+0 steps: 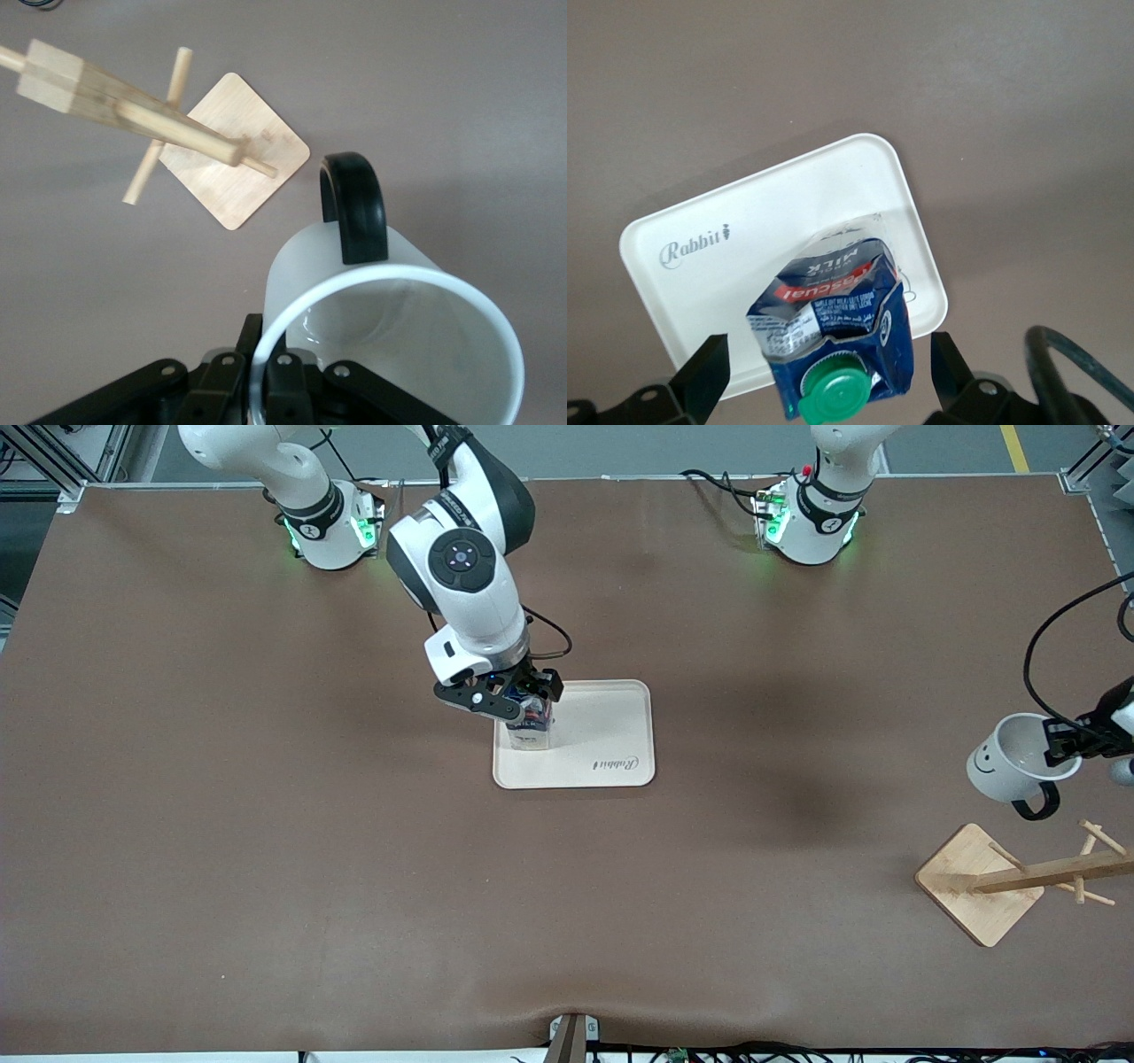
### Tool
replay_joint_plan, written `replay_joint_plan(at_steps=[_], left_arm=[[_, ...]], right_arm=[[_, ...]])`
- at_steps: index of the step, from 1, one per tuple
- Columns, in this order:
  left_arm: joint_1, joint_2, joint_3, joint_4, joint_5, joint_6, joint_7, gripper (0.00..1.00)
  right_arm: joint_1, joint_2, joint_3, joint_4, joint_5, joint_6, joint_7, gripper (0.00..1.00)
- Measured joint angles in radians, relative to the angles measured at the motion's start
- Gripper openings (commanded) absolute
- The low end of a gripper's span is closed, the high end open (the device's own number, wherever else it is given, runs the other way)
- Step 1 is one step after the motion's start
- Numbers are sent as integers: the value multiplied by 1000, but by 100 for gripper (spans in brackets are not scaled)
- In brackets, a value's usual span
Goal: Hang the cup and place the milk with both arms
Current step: 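Grasp the blue milk carton with the right gripper while the left gripper aligns the mug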
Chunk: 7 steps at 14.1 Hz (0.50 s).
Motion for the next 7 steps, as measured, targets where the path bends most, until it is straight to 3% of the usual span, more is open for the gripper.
replay_joint_plan(at_steps=[7], left_arm=[[37,60,0,74,0,0,78,0]], right_arm=[[15,26,-1,0,-17,25,1,100]])
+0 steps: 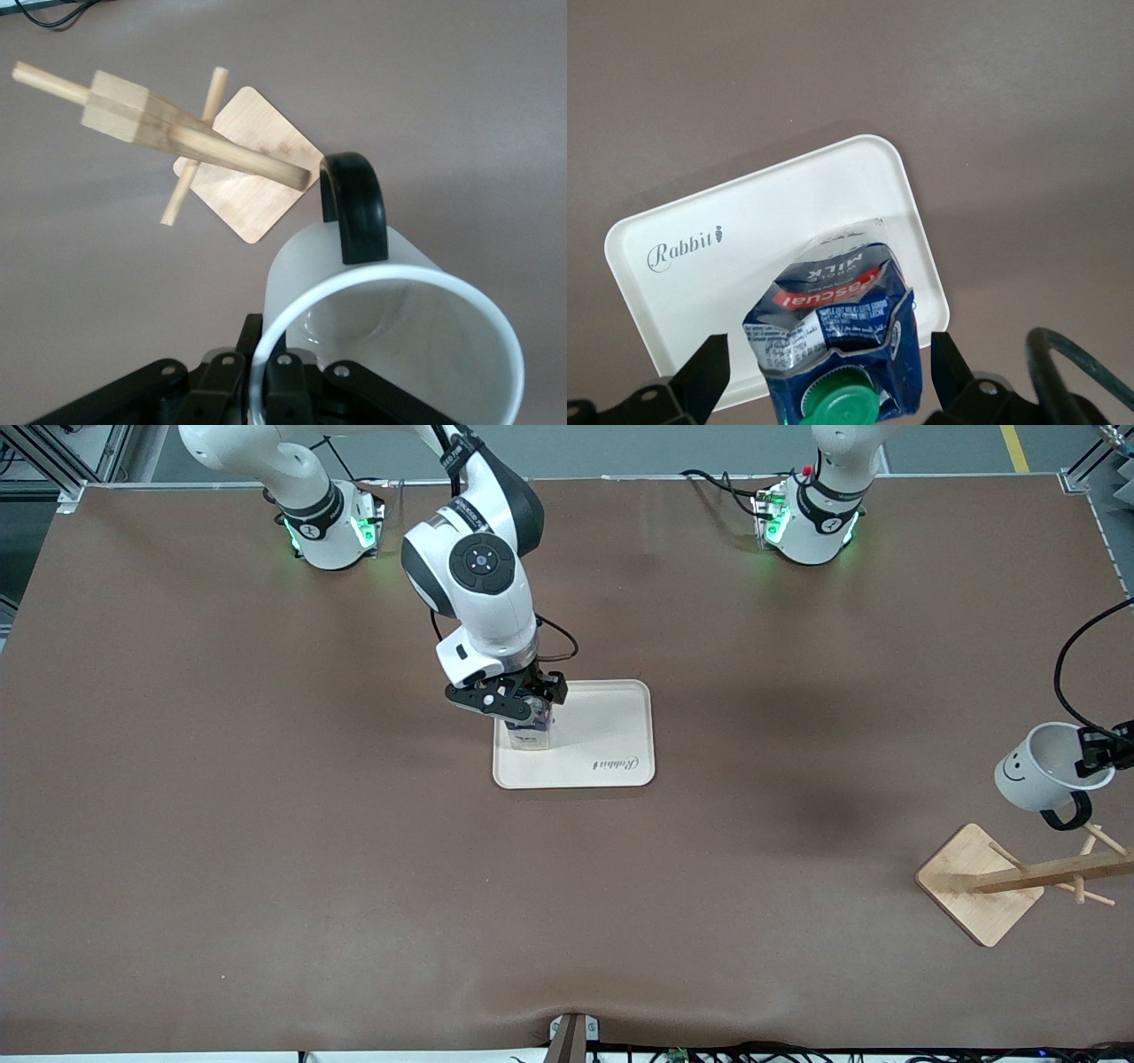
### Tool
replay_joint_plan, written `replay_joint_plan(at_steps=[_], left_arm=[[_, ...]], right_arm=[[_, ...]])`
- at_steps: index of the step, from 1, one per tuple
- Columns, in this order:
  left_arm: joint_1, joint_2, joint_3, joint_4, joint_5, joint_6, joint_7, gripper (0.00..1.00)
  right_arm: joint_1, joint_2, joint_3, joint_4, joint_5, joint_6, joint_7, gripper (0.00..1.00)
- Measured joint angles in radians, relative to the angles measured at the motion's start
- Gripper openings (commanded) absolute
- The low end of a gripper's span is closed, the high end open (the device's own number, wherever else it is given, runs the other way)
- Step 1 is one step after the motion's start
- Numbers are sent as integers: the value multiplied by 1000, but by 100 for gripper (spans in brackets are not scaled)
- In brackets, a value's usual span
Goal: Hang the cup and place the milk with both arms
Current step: 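Grasp the blue milk carton with the right gripper while the left gripper aligns the mug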
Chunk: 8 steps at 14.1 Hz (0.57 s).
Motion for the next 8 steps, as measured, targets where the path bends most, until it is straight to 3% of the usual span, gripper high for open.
replay_joint_plan(at_steps=[3,4,5,6,7,8], left_arm=[[2,33,-1,26,0,0,30,0],[3,42,-1,32,0,0,46,0],[8,51,-1,37,0,0,61,0],[15,59,-1,43,0,1,76,0],[22,68,-1,51,0,1,92,0],[27,75,-1,59,0,1,105,0]], right_arm=[[10,17,0,0,-28,4,2,100],[14,22,0,0,-38,4,2,90],[21,27,0,0,-46,5,3,66],[28,33,0,0,-61,9,9,18],[33,38,-1,0,-74,15,18,0],[36,39,-2,2,-84,17,24,0]])
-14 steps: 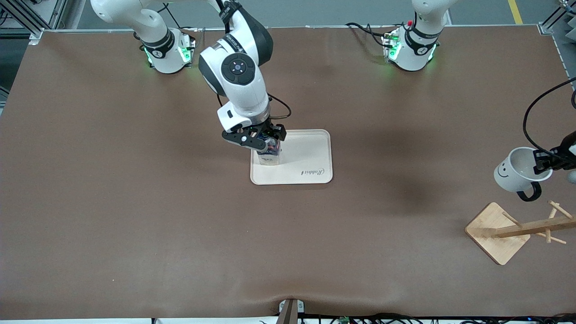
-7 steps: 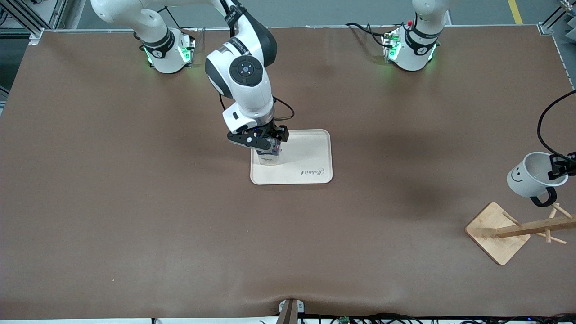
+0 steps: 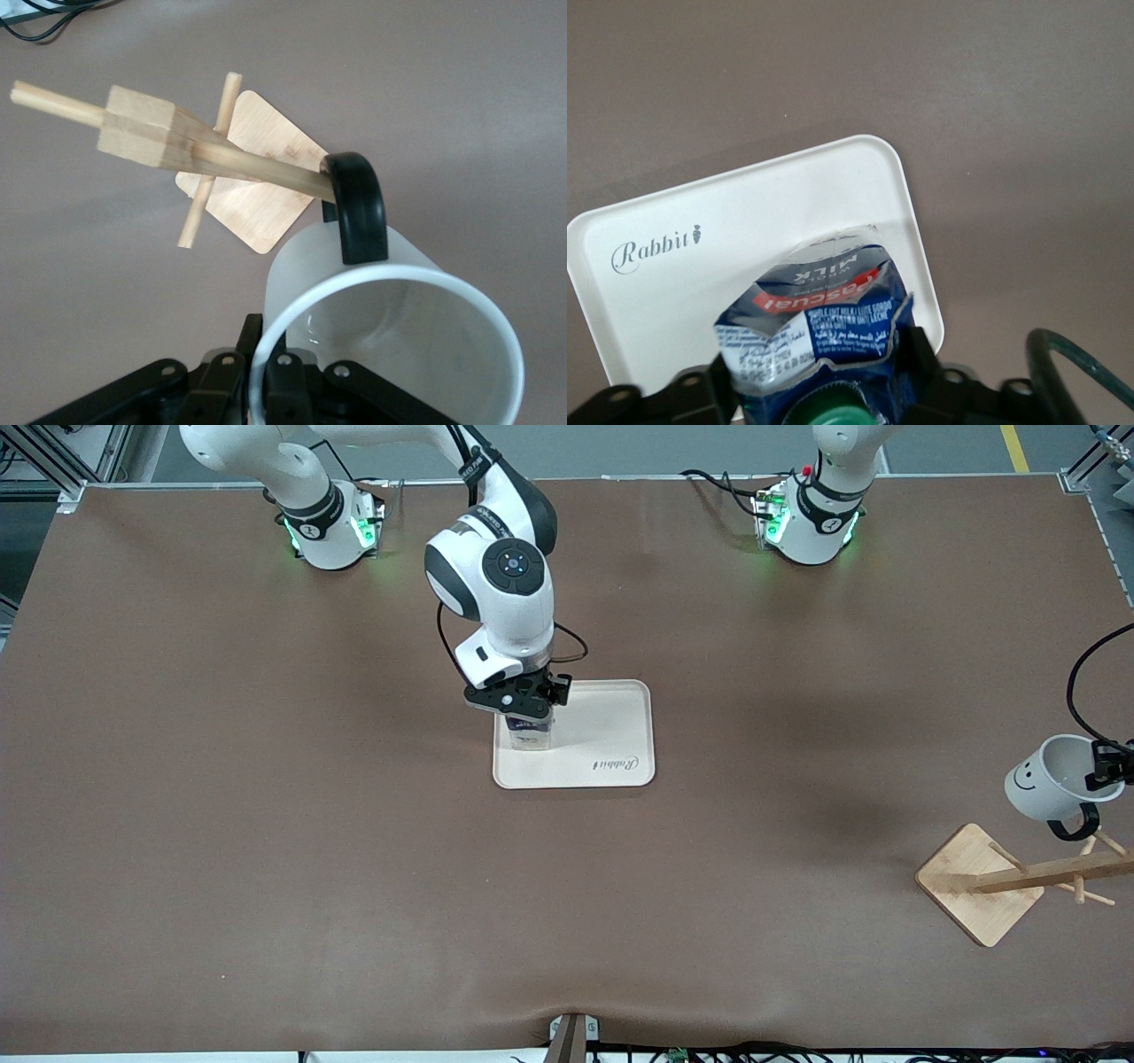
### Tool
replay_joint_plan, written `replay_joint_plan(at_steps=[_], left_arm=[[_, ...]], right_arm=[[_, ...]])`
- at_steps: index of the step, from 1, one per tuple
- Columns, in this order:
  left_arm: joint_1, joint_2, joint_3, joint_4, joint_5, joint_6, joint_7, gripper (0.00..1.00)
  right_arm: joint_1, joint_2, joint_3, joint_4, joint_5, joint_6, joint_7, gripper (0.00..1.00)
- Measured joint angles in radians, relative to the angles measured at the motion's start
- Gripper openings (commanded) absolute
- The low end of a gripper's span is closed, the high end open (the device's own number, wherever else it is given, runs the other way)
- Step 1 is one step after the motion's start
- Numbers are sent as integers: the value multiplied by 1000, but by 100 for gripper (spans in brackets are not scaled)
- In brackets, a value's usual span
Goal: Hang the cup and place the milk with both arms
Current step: 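Grasp the blue milk carton with the right gripper while the left gripper aligns the mug, then lift the milk carton with the right gripper while the left gripper hangs the mug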
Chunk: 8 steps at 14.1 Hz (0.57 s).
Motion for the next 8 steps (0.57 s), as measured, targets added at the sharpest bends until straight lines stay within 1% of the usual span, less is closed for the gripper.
replay_joint_plan(at_steps=[5,6,7,8], left_arm=[[5,28,0,25,0,3,46,1],[9,35,0,26,0,9,58,26],[12,43,0,30,0,16,61,60],[12,47,0,34,0,18,61,100]], right_arm=[[-5,-1,-19,15,-3,-11,3,0],[-15,-3,-23,33,-3,-41,3,0],[-31,-7,-26,63,-3,-89,2,0],[-53,-13,-28,100,-4,-141,0,0]])
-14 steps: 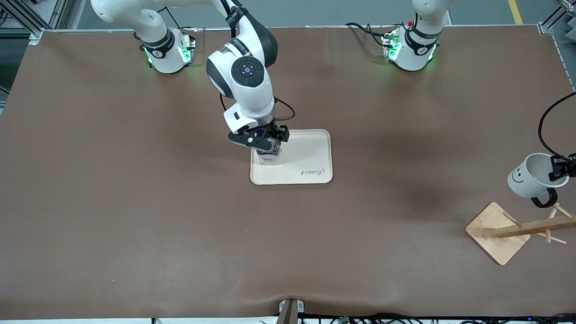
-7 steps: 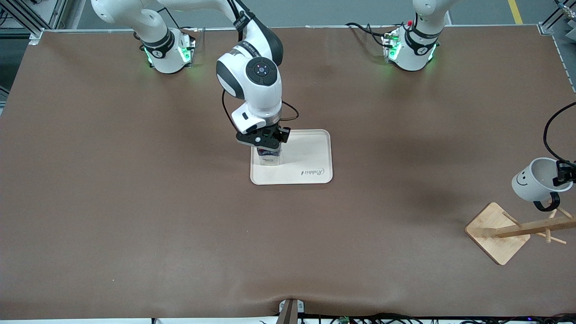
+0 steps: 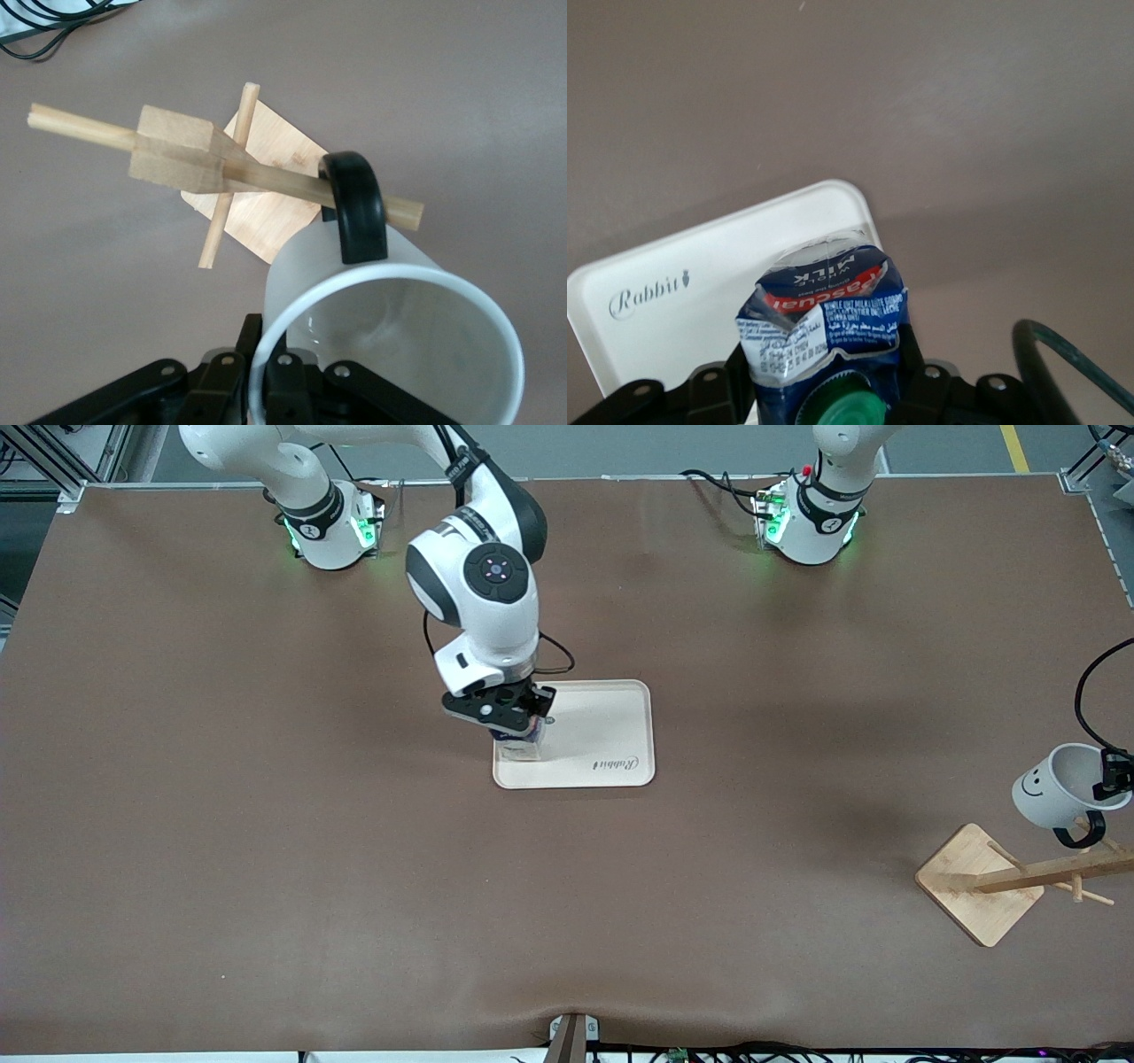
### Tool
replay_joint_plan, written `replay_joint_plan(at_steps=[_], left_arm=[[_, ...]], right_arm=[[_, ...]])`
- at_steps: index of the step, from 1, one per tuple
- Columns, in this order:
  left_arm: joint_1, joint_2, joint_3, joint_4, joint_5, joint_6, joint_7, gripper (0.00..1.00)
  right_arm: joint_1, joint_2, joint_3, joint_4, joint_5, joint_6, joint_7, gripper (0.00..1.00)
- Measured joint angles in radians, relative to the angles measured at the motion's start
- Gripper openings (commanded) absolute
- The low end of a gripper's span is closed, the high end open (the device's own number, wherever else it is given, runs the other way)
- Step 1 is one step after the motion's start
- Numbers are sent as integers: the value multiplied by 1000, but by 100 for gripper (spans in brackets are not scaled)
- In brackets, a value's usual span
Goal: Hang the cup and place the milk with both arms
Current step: 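Lift the milk carton with the right gripper while the left gripper hangs the mug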
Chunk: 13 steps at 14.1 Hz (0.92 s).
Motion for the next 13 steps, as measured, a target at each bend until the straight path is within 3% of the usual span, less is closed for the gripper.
replay_joint_plan(at_steps=[5,8,13], left_arm=[[-2,4,-9,16,0,-1,-1,100],[-4,-2,-18,27,-2,-27,-43,100],[-7,-73,-99,44,-4,-214,-286,100]], right_arm=[[-118,-61,-5,109,-5,-198,-73,0],[-224,-98,-8,107,-10,-223,-122,0],[-458,-168,-12,30,-12,-232,-334,0]])
